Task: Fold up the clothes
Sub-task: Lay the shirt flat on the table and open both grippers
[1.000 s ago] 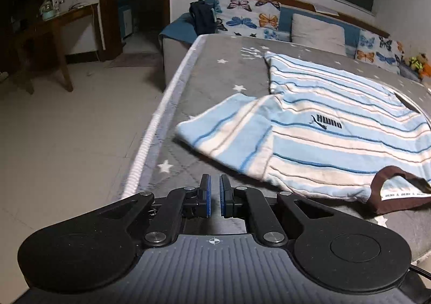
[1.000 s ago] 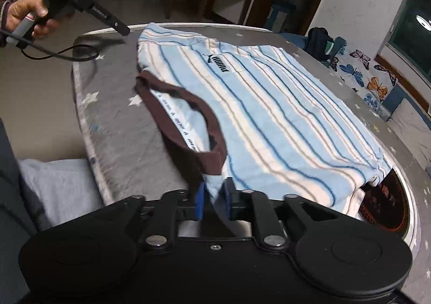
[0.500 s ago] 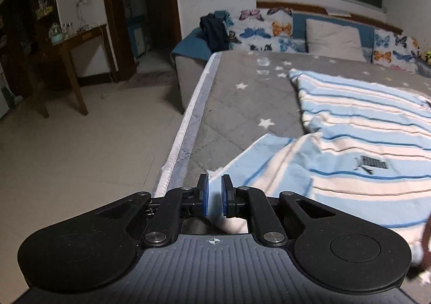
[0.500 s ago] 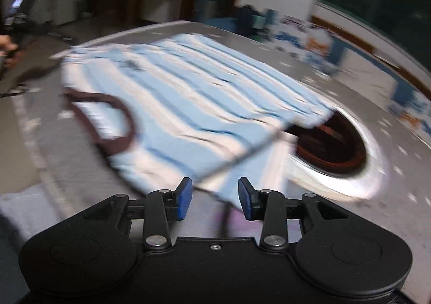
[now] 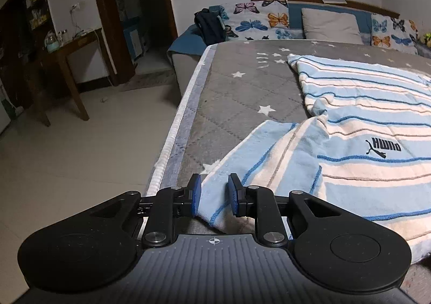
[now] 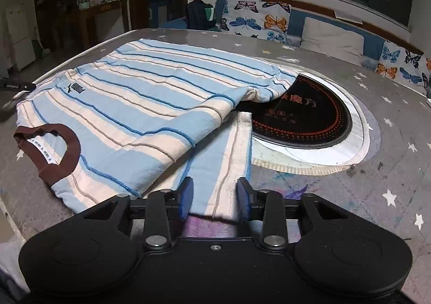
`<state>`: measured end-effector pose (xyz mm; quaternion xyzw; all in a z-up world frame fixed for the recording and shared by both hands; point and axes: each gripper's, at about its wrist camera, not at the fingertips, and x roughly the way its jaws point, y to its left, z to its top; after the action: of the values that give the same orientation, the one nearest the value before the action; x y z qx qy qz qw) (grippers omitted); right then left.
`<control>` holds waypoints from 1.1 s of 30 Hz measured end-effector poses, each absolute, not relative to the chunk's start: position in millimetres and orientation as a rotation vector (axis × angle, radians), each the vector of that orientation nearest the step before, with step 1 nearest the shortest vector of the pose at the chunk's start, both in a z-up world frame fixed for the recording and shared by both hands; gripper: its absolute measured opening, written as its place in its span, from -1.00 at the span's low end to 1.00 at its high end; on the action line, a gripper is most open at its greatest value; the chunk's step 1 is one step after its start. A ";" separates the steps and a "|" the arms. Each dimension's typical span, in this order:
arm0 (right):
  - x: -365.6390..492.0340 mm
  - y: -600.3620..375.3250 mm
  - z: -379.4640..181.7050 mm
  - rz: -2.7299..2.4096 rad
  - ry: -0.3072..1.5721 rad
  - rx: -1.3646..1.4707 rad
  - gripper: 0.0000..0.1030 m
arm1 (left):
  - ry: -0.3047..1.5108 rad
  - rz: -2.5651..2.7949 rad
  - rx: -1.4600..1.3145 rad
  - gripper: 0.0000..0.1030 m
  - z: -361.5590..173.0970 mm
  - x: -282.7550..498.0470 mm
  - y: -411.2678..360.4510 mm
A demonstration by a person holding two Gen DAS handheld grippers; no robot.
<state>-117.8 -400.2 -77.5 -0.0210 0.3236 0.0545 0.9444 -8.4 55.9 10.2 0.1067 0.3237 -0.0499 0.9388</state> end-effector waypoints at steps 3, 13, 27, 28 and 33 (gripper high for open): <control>-113.6 -401.0 -76.6 0.104 0.655 -0.037 -0.45 | 0.650 -0.088 0.233 -0.26 8.7 -8.5 56.0; -119.5 -396.9 -77.3 0.067 0.626 -0.118 -0.85 | 0.680 -0.114 0.193 -0.96 9.7 -15.2 58.6; -121.1 -442.1 -79.9 -0.148 0.658 -0.236 -0.88 | 0.691 0.003 0.181 -0.99 12.3 -85.7 88.4; -120.6 -444.5 -81.7 -0.156 0.662 -0.237 -0.88 | 0.690 -0.003 0.179 -0.99 13.4 -87.8 89.6; -120.1 -453.0 -77.9 -0.181 0.630 -0.200 -0.84 | 0.673 -0.026 0.147 -0.96 23.2 -86.6 91.9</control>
<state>-120.1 -453.0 -77.9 -0.0980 0.3089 -0.0885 0.9419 -86.6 91.9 23.2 0.0722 0.3299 -0.0129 0.9412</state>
